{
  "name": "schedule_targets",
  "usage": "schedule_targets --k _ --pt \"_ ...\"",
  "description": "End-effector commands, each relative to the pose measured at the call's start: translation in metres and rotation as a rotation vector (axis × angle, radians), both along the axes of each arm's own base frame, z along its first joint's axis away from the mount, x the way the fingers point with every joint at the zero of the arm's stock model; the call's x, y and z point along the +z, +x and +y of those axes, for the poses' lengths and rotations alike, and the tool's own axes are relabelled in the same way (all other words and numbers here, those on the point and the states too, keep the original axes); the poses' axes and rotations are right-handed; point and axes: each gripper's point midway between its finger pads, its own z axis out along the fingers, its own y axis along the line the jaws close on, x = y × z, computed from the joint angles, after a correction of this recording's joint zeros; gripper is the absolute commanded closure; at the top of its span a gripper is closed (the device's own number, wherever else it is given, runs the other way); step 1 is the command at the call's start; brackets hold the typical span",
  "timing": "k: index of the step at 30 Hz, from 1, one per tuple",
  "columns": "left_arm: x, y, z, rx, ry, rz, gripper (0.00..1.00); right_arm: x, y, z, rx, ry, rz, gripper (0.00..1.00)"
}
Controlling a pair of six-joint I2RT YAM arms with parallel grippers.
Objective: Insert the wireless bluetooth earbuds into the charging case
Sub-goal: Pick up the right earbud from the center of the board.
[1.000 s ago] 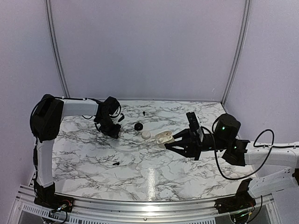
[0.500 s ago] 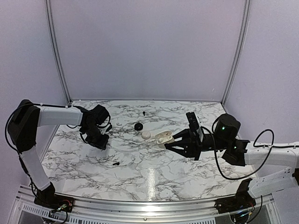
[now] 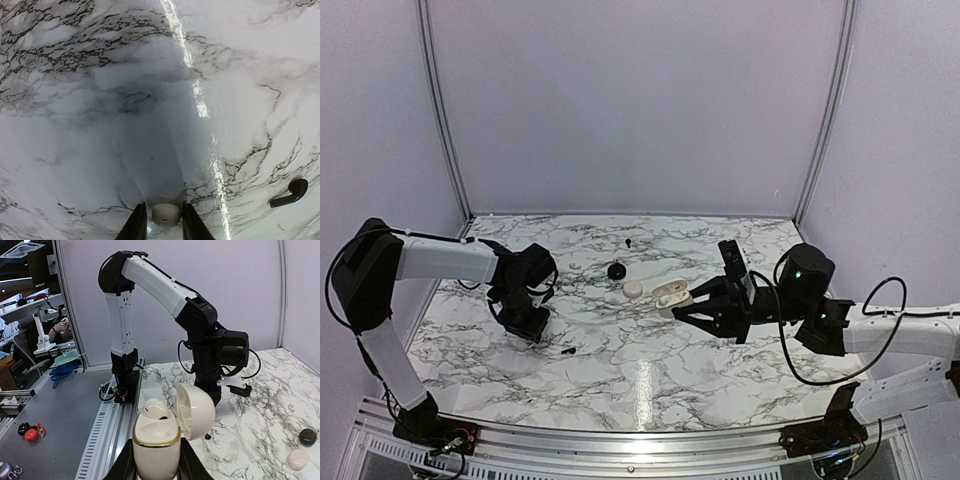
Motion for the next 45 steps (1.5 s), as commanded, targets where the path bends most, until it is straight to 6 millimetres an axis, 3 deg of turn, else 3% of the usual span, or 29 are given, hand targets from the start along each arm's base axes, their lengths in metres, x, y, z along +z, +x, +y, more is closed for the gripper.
schedule_targets --k 1,9,16,28,37,45 --pt "0.000 -0.006 0.009 -0.011 0.077 0.041 0.71 0.008 -0.003 0.001 0.015 0.026 -0.016 1.00" --pt "0.006 0.002 0.008 -0.059 0.119 0.048 0.71 0.009 -0.004 0.000 0.010 0.027 -0.020 1.00" --pt "0.005 -0.002 -0.004 -0.110 0.087 0.080 0.72 0.008 -0.004 -0.001 0.008 0.024 -0.020 1.00" --pt "-0.001 -0.006 0.000 -0.134 0.108 0.103 0.70 0.007 -0.004 0.000 0.011 0.021 -0.015 1.00" --pt "-0.001 -0.007 0.001 -0.141 0.110 0.105 0.80 0.006 -0.004 0.000 0.012 0.019 -0.013 1.00" --pt "0.020 0.005 -0.008 -0.137 0.050 0.016 0.88 0.009 -0.002 0.000 0.004 0.025 -0.012 1.00"
